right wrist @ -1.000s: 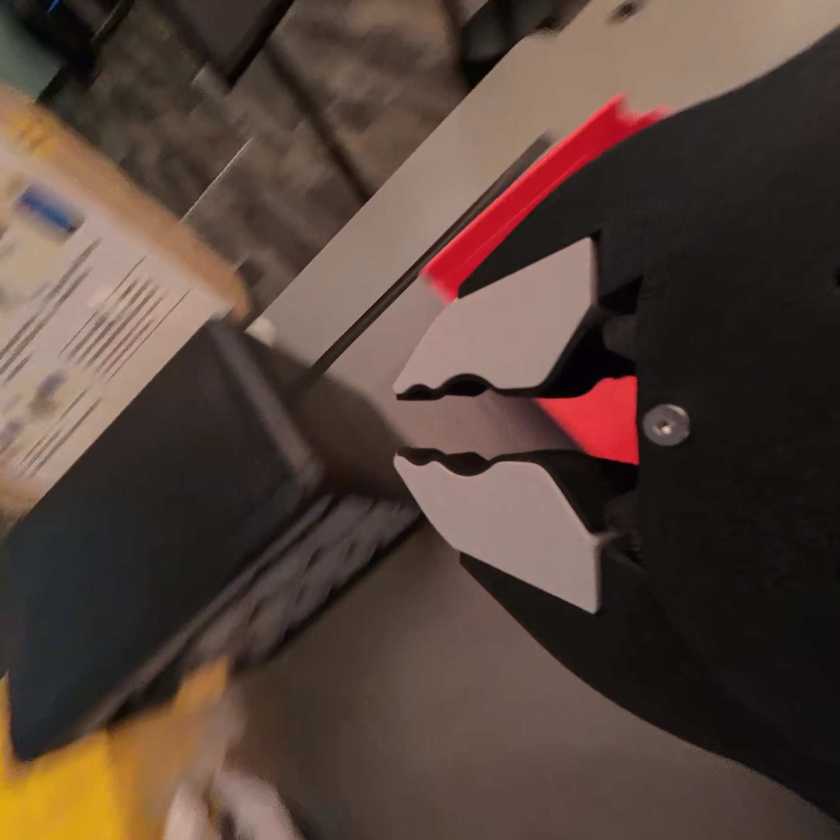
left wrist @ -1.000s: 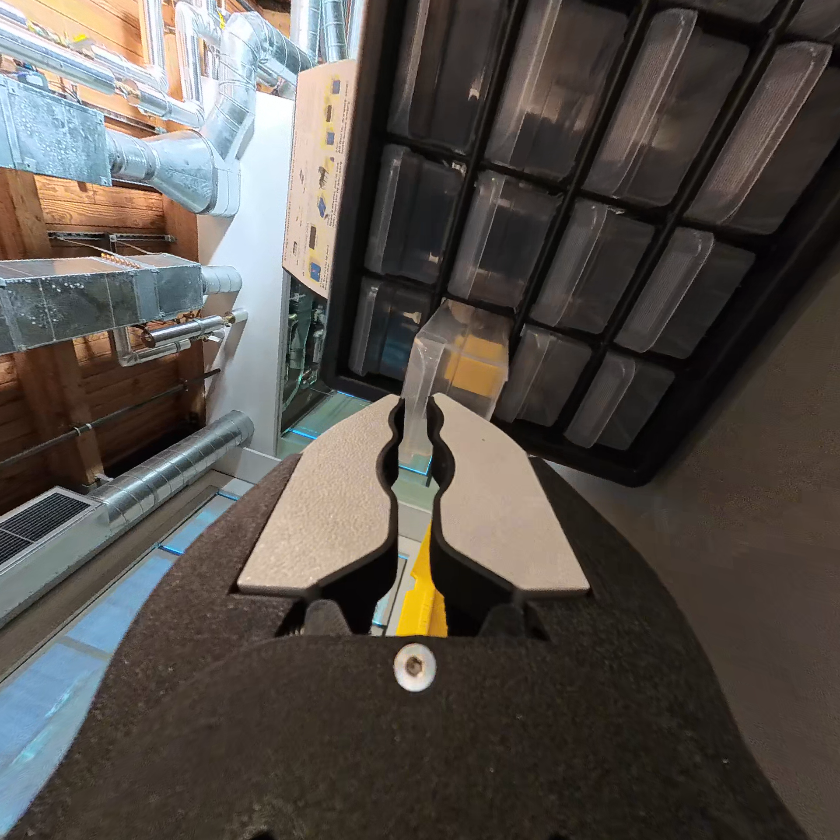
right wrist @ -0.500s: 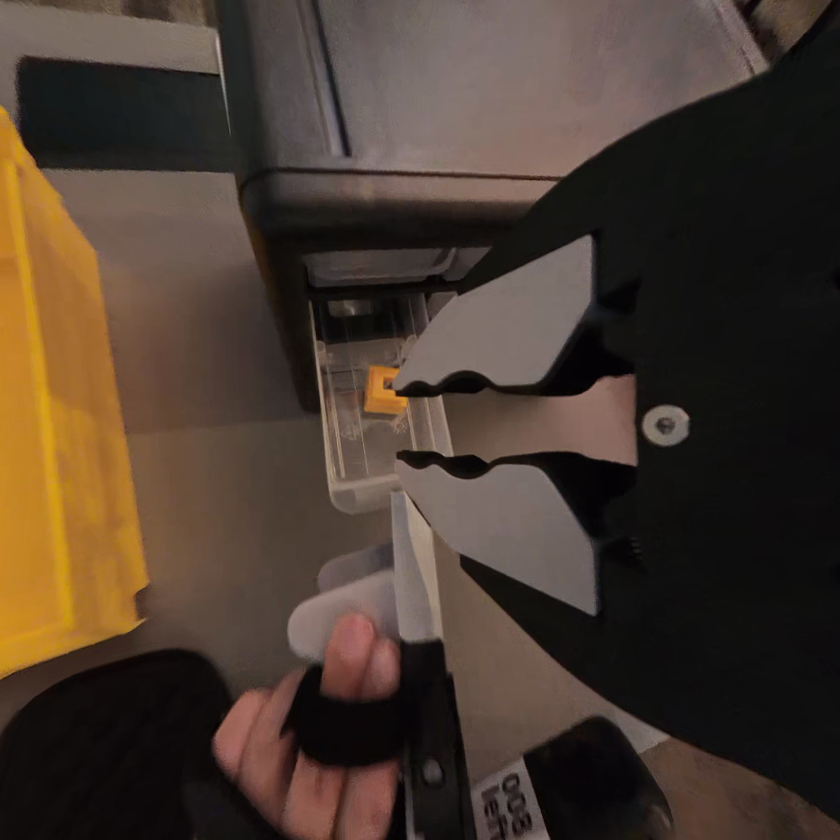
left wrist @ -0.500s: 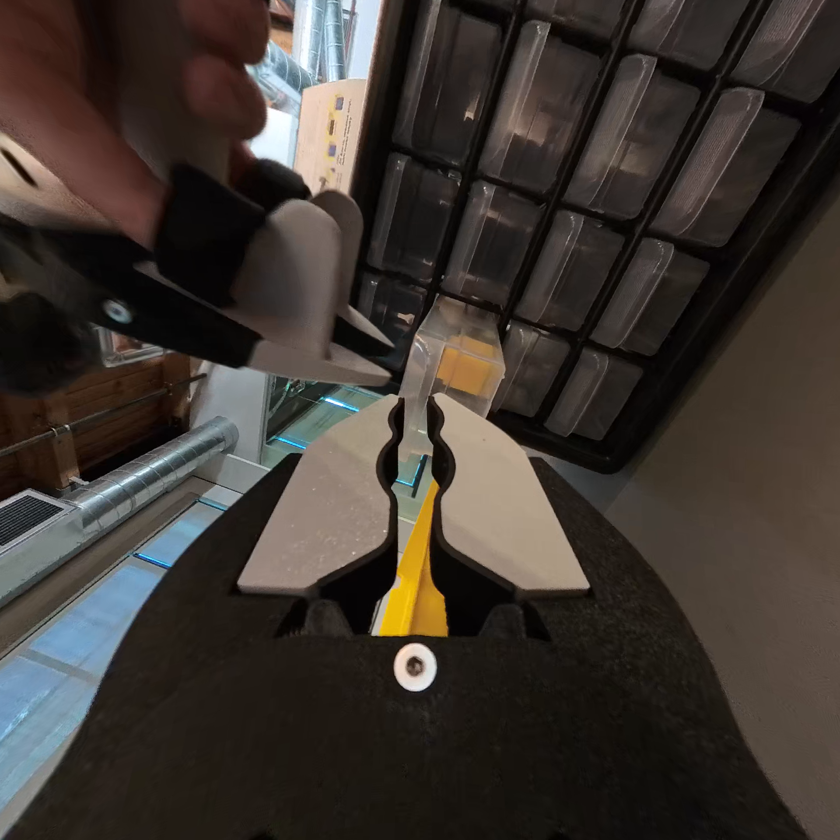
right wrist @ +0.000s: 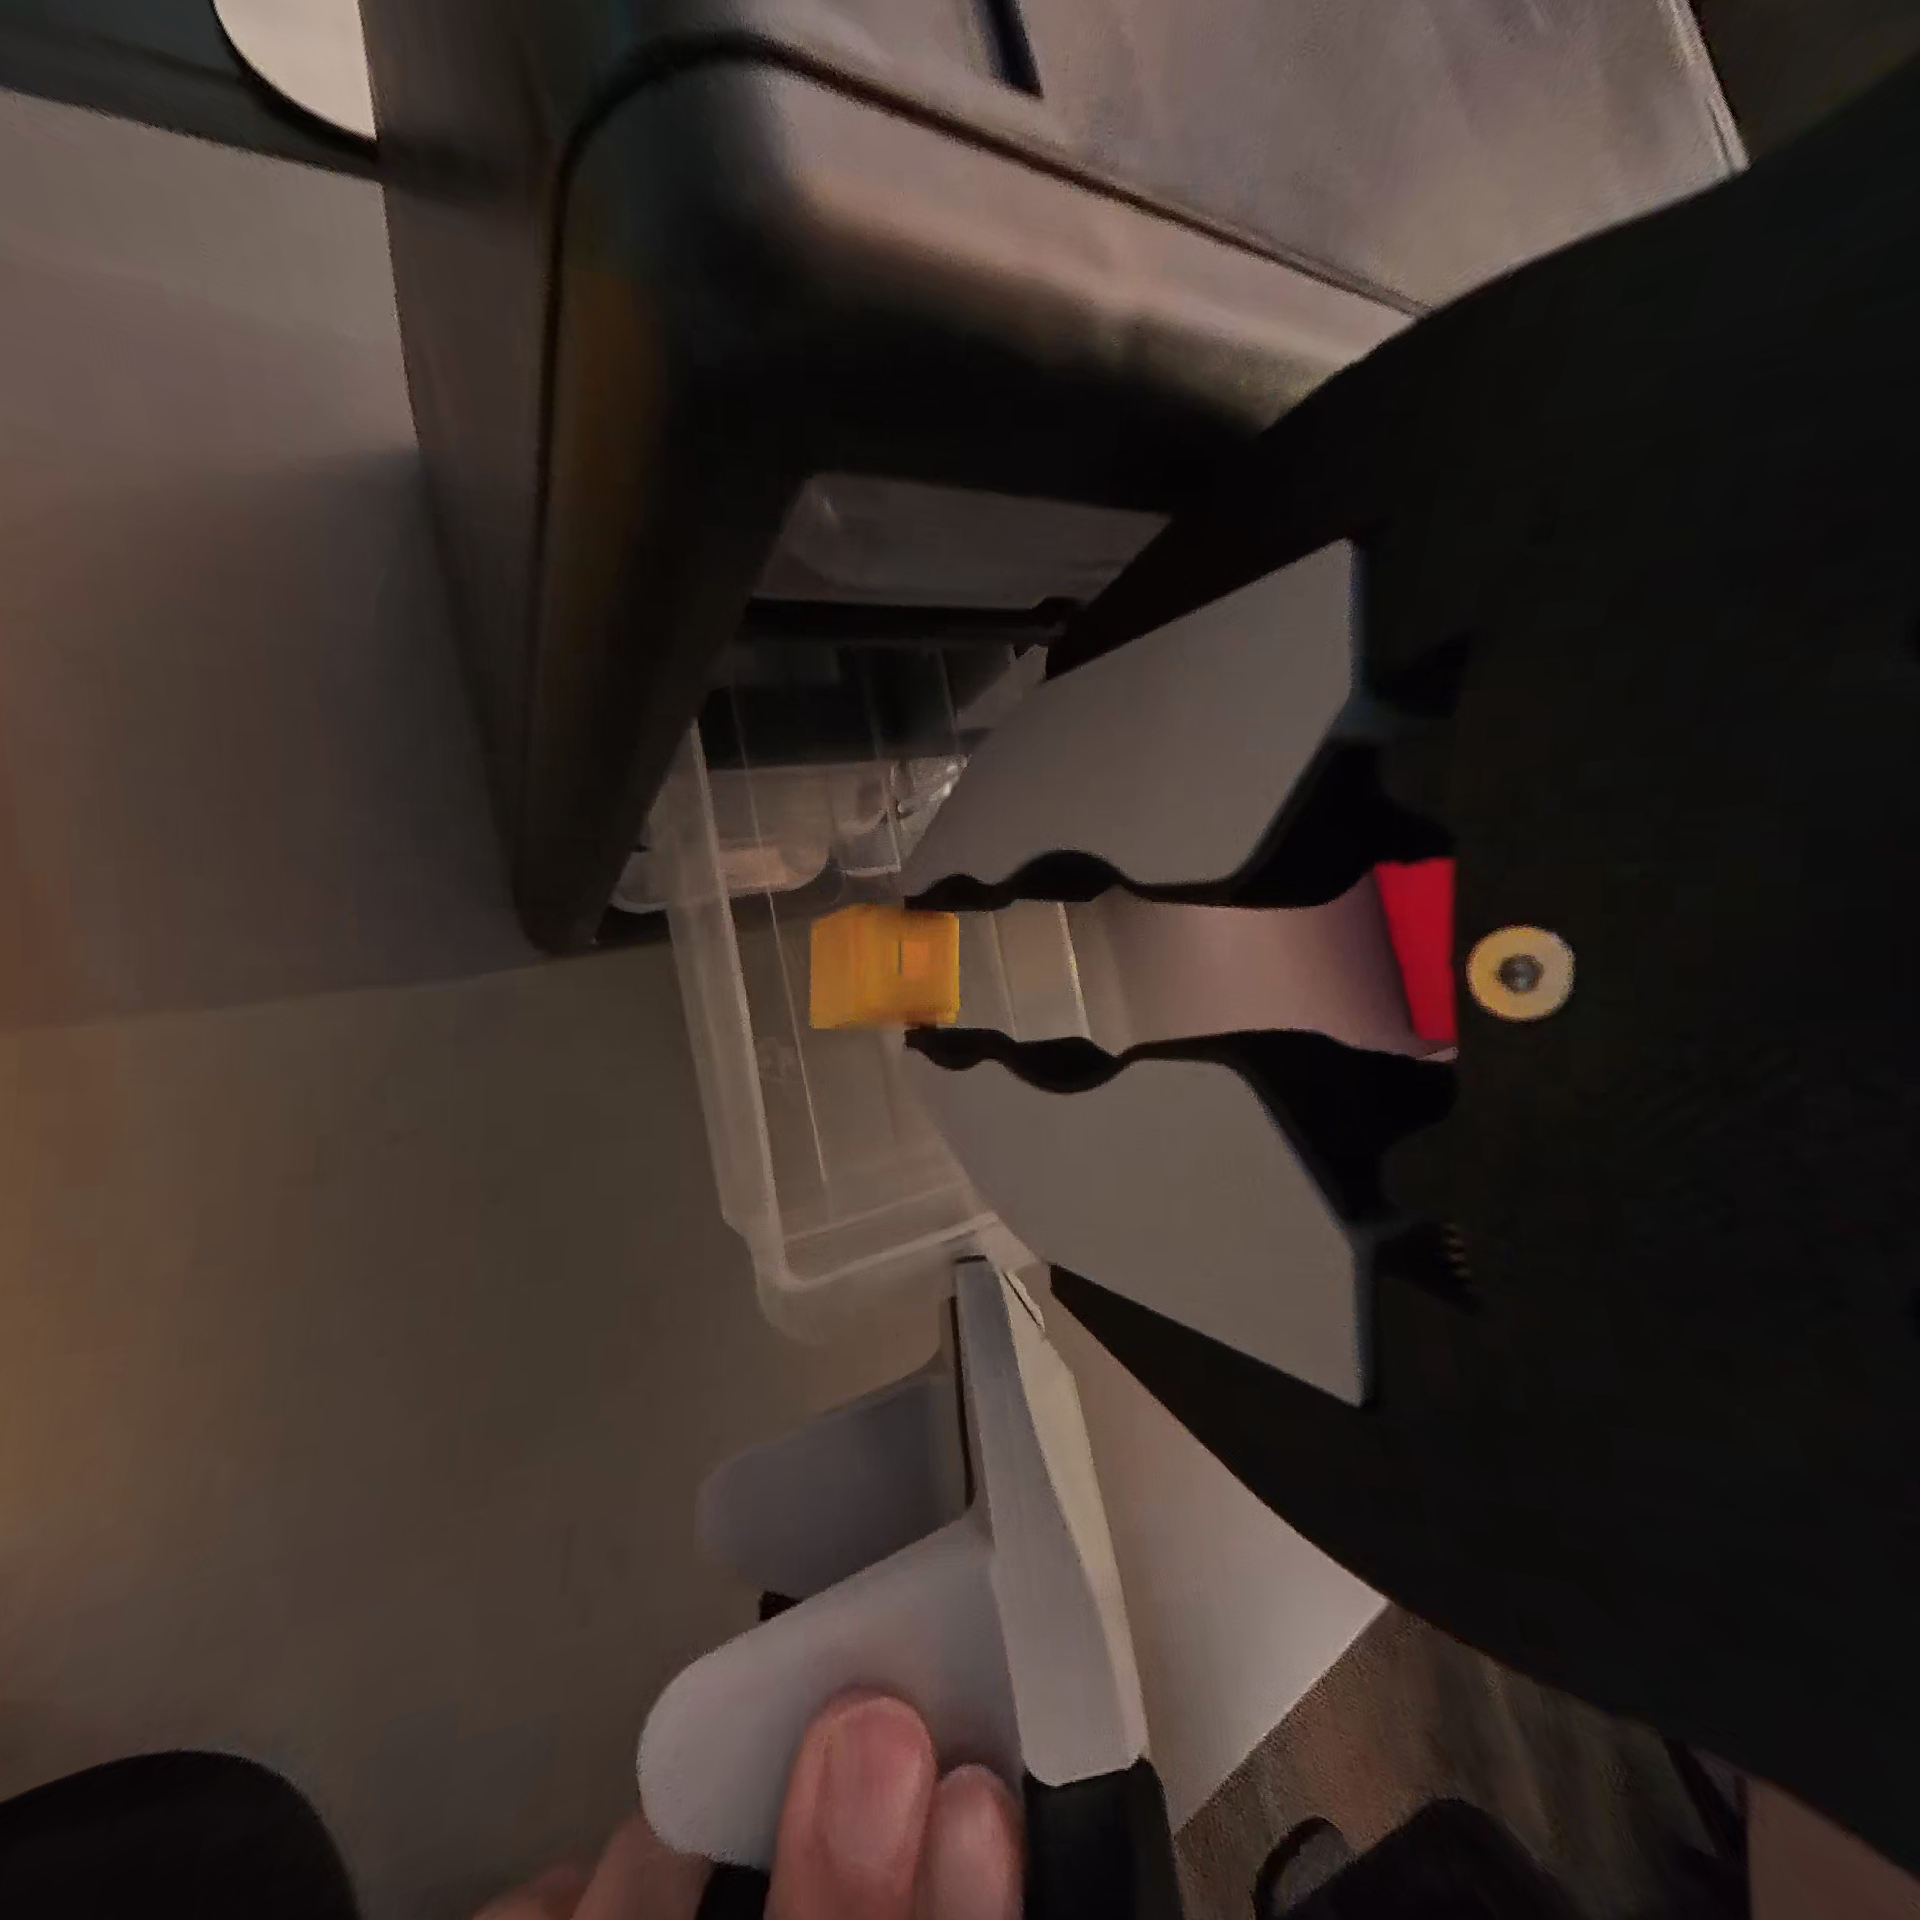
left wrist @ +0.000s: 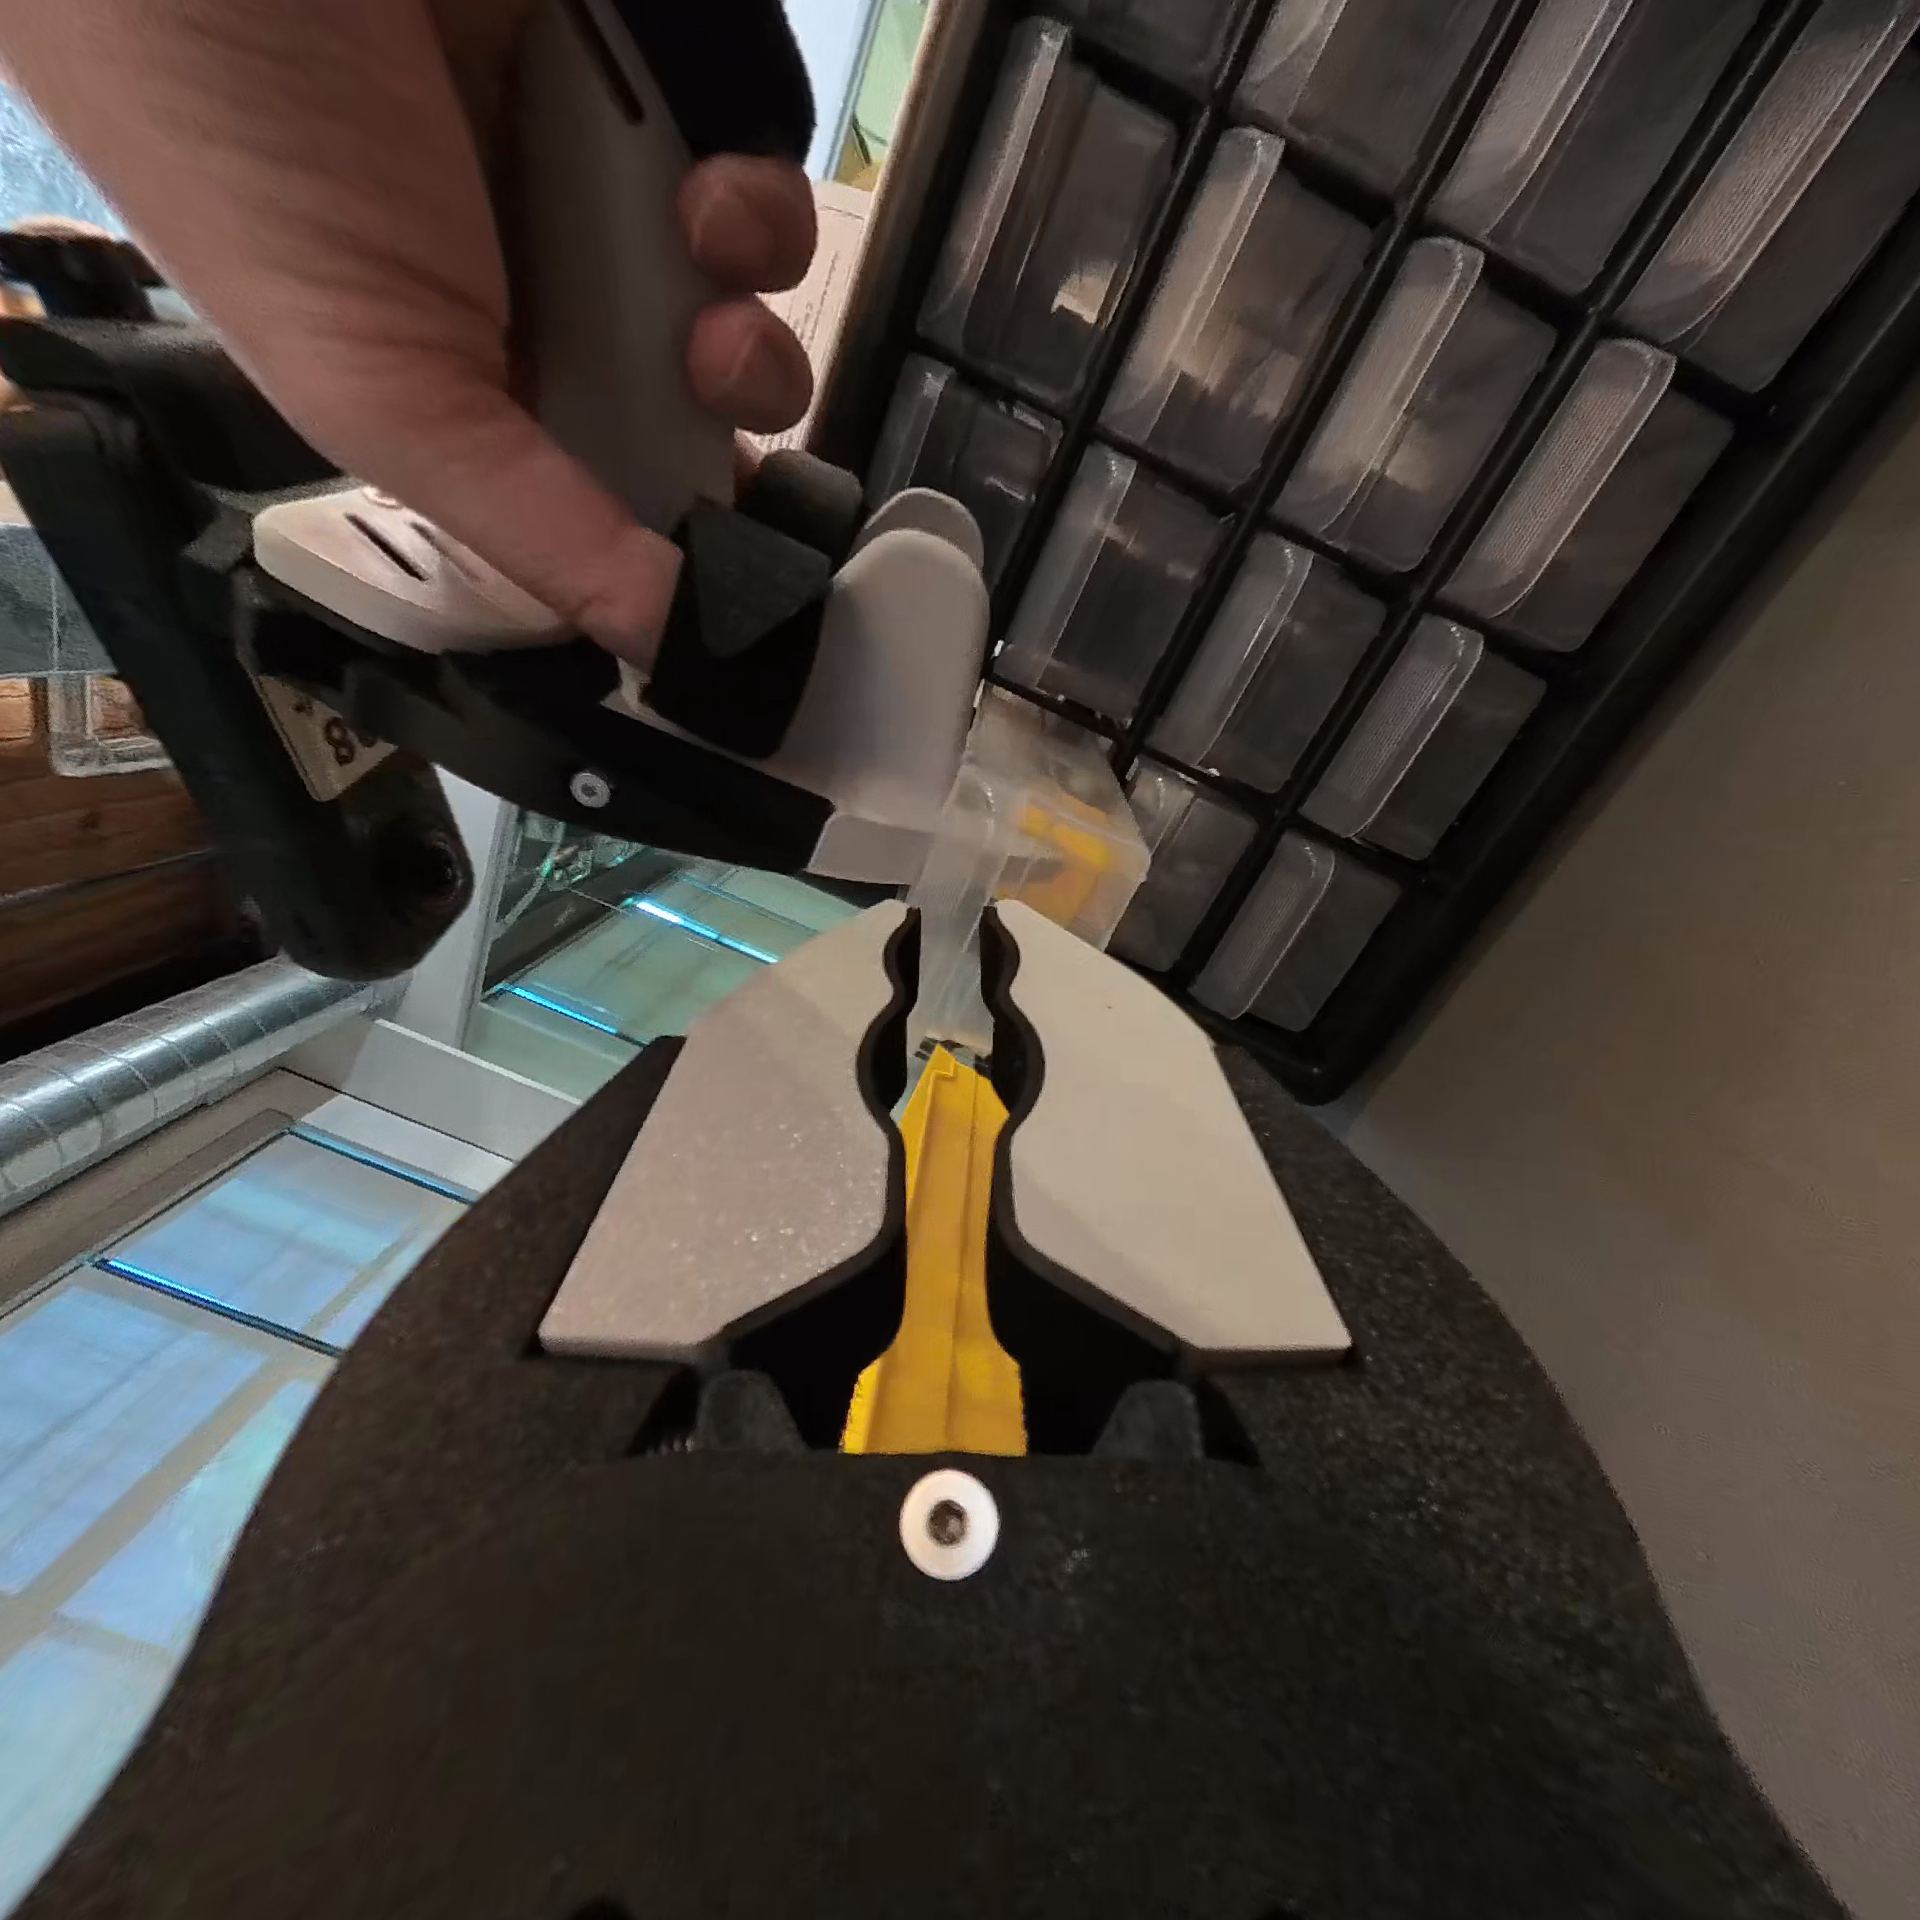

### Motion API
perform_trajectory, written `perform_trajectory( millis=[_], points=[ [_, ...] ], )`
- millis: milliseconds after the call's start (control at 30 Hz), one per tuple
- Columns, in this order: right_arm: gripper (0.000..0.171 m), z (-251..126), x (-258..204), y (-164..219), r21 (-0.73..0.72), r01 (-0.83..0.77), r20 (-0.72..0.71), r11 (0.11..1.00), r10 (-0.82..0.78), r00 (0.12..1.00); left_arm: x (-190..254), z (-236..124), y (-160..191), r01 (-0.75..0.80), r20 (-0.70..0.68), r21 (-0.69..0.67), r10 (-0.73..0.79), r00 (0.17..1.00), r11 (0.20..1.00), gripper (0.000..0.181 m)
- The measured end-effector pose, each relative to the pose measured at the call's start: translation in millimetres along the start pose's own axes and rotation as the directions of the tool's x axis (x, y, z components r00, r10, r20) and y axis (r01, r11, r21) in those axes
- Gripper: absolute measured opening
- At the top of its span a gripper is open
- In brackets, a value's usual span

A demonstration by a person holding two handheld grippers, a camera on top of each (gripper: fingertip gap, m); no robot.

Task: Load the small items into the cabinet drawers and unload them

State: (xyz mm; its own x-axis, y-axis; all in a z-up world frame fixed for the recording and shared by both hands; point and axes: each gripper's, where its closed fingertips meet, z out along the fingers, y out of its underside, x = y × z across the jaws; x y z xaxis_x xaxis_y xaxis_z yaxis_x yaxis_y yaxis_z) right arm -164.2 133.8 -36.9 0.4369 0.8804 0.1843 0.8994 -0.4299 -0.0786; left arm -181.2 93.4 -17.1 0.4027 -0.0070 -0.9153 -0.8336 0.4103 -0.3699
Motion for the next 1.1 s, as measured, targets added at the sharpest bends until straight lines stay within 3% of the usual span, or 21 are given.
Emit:
perform_trajectory(
  millis=[300,467,567,700,800,867,967,1000,1100],
  points=[
    [0.022,-8,0,1,-0.007,0.056,-0.062,0.998,-0.056,0.996,0,-1,0,0.003,0.005,0.001,-0.003,1.0,1.0,0.01],
    [0.022,-54,5,2,0.174,0.047,-0.181,0.984,-0.015,0.983,0,0,0,-0.006,0.007,-0.002,0.006,1.0,1.0,0.01],
    [0.022,-95,5,25,0.341,0.017,-0.225,0.94,0.064,0.972,0,0,-1,-0.012,0.008,-0.001,0.012,1.0,1.0,0.01],
    [0.022,-126,12,115,0.489,-0.118,-0.217,0.864,0.251,0.943,1,4,-1,-0.02,0.0,-0.002,0.02,1.0,1.0,0.01],
    [0.022,-116,40,237,0.482,-0.378,-0.259,0.791,0.541,0.801,1,12,0,-0.049,-0.016,-0.016,0.049,0.999,0.999,0.01],
    [0.022,-92,50,321,0.437,-0.605,-0.218,0.665,0.731,0.647,1,20,0,-0.058,-0.024,-0.034,0.057,0.998,0.998,0.01],
    [0.022,-37,50,405,0.281,-0.833,-0.121,0.477,0.878,0.463,3,32,2,-0.083,-0.029,-0.076,0.081,0.996,0.994,0.01],
    [0.022,-17,47,422,0.209,-0.861,-0.115,0.464,0.886,0.449,3,36,3,-0.087,-0.027,-0.09,0.085,0.996,0.992,0.01],
    [0.022,33,34,435,0.075,-0.849,-0.051,0.523,0.852,0.521,4,46,5,-0.115,-0.033,-0.113,0.112,0.993,0.987,0.01]
  ],
)
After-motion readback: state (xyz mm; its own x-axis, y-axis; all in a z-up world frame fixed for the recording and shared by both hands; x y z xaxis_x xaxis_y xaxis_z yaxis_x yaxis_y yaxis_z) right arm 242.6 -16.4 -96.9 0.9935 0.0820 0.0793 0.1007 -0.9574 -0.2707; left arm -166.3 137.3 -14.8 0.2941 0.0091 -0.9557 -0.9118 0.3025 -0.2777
